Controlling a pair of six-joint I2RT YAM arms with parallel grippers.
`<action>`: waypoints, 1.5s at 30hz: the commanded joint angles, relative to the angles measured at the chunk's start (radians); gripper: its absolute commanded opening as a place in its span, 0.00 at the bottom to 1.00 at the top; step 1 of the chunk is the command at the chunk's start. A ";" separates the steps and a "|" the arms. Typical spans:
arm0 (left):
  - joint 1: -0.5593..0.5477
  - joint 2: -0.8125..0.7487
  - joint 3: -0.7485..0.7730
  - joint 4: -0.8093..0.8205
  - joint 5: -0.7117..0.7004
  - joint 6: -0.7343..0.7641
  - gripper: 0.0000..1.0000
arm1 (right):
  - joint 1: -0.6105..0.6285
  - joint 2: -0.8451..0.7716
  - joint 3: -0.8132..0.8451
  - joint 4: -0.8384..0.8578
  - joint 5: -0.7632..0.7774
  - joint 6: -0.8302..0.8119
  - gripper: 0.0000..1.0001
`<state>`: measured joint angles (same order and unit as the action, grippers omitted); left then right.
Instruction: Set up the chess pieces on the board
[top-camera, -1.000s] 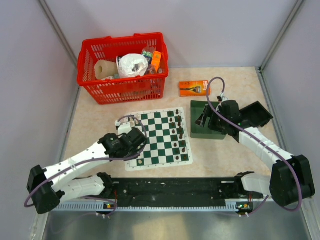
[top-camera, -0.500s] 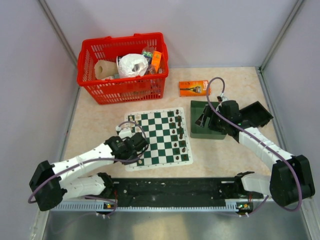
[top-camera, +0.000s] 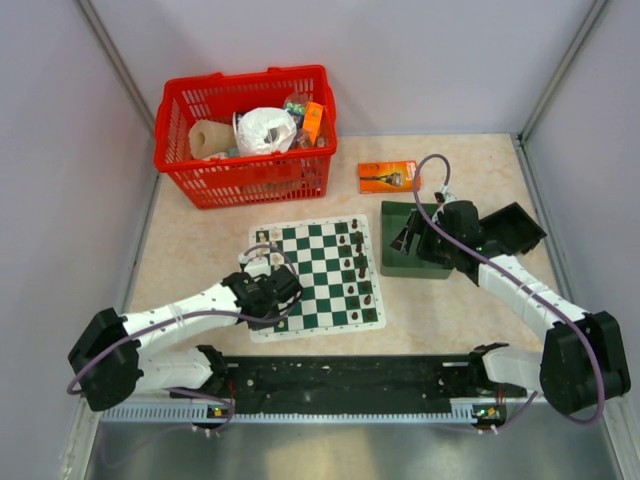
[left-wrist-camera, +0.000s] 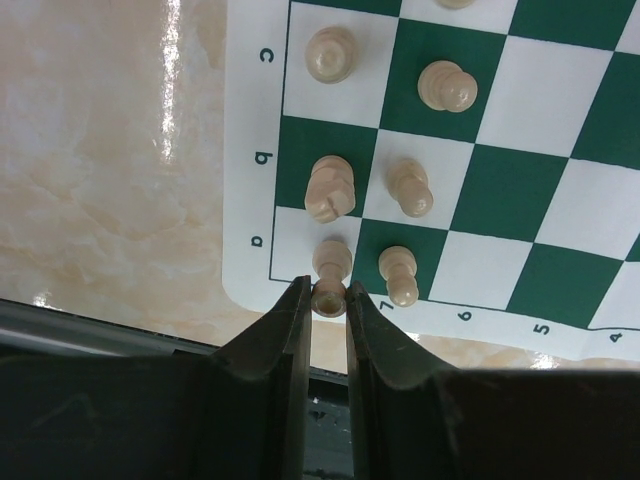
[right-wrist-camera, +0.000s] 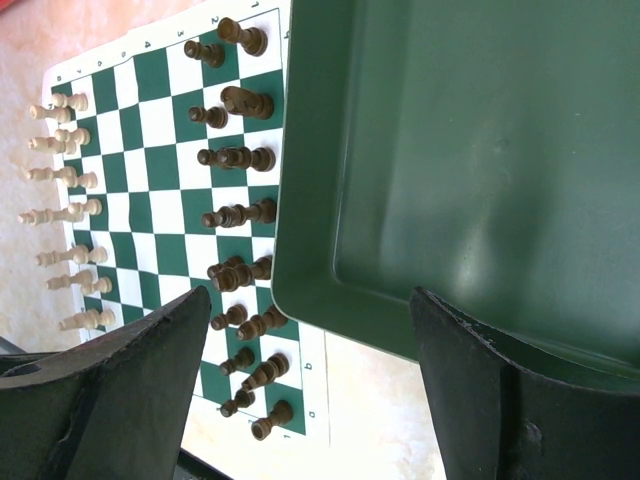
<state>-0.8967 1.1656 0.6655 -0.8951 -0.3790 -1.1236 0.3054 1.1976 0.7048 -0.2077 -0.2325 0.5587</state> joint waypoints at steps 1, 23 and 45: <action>-0.004 0.000 0.002 -0.002 -0.003 -0.001 0.11 | 0.003 -0.024 0.005 0.025 -0.002 -0.006 0.81; -0.004 -0.063 0.052 -0.065 -0.064 -0.002 0.65 | 0.003 -0.044 0.033 -0.013 0.001 -0.019 0.81; 0.256 -0.152 0.269 0.019 -0.339 0.313 0.99 | -0.008 -0.067 0.159 -0.139 0.292 -0.150 0.88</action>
<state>-0.7757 1.0470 0.9150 -0.9878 -0.7444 -0.9539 0.3046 1.1648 0.7696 -0.3077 -0.0948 0.4793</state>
